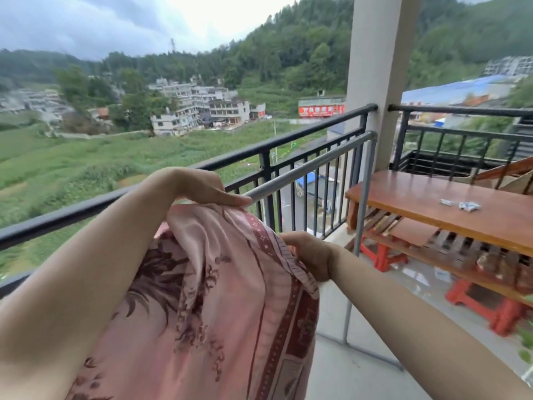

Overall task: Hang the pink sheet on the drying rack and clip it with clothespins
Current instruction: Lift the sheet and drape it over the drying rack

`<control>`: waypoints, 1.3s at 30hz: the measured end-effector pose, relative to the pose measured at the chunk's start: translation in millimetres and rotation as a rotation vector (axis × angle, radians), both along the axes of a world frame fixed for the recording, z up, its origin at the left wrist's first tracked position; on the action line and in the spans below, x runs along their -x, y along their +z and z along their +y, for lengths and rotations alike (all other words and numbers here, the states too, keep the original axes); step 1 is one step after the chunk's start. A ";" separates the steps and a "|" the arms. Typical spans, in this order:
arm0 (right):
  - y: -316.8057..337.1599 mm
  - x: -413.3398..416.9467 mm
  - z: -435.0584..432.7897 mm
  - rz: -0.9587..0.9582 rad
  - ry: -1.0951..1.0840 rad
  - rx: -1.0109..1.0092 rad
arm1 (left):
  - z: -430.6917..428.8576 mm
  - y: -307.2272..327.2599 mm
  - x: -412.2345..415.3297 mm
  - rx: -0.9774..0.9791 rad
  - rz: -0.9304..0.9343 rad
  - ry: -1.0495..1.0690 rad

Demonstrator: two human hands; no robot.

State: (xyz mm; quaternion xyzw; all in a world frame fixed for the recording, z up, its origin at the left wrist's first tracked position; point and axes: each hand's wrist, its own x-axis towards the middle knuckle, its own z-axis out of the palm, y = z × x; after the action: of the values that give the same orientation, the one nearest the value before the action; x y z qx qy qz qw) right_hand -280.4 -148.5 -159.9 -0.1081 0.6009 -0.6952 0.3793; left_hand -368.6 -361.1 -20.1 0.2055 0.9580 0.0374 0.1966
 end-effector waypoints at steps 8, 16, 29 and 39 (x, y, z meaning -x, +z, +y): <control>27.2 32.5 70.3 0.364 -0.245 -0.206 | 55.5 11.7 27.5 -0.045 0.272 -0.031; 60.3 112.5 177.5 0.558 -0.731 0.077 | 111.3 16.0 60.4 -0.490 -0.026 -0.024; 54.4 180.5 330.4 0.573 -0.298 -0.338 | 322.3 7.8 137.1 -0.794 0.289 0.146; -1.4 255.0 417.6 0.227 -0.181 0.204 | 417.3 -17.0 221.4 -0.598 0.223 0.098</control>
State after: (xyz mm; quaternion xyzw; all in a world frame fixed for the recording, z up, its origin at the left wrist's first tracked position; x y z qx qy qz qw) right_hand -535.4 269.1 -161.3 -0.1695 0.5734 -0.7673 0.2321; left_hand -590.0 56.2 -37.1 0.2108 0.9289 0.3039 0.0193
